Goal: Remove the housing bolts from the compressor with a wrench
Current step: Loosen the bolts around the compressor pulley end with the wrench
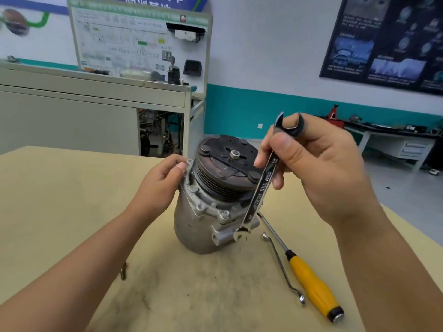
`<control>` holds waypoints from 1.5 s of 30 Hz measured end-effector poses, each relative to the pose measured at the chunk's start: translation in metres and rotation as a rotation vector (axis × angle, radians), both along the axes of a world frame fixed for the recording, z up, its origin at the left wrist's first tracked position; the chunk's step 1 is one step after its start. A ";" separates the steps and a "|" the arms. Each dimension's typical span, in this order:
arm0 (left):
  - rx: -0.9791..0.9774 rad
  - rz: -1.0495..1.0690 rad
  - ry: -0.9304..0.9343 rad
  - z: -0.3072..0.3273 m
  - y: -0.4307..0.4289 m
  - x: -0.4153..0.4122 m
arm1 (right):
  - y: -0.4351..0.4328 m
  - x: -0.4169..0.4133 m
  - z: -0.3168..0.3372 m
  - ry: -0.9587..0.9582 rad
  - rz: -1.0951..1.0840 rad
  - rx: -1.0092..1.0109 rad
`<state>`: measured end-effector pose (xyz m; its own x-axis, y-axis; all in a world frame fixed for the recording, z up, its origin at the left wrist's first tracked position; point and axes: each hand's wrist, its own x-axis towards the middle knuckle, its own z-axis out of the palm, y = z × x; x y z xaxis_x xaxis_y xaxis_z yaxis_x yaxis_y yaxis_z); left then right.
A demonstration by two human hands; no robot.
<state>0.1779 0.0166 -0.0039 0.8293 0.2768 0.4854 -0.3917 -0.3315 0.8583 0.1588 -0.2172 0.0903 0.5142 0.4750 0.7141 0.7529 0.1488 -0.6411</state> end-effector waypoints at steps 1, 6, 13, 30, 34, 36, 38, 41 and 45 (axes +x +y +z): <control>0.009 0.011 0.003 0.001 0.001 0.000 | 0.002 0.000 0.000 -0.002 0.001 0.002; -0.026 0.034 0.027 0.002 -0.001 0.000 | 0.006 -0.002 -0.005 -0.014 -0.014 0.094; -0.004 0.197 -0.022 0.011 -0.008 -0.012 | 0.006 -0.010 -0.007 -0.207 -0.087 0.174; 0.730 -0.222 -0.071 0.074 -0.048 -0.063 | 0.012 -0.007 -0.015 -0.312 -0.147 0.083; 0.723 -0.226 -0.046 0.072 -0.047 -0.062 | 0.010 -0.007 -0.015 -0.349 -0.170 0.080; 0.705 -0.232 -0.060 0.072 -0.047 -0.062 | 0.010 -0.007 -0.015 -0.363 -0.179 0.095; 0.685 -0.236 -0.066 0.073 -0.047 -0.062 | 0.010 -0.007 -0.015 -0.374 -0.161 0.105; 0.669 -0.245 -0.051 0.073 -0.047 -0.062 | 0.010 -0.006 -0.016 -0.381 -0.170 0.102; 0.677 -0.249 -0.050 0.073 -0.046 -0.061 | 0.011 -0.007 -0.018 -0.352 -0.157 0.109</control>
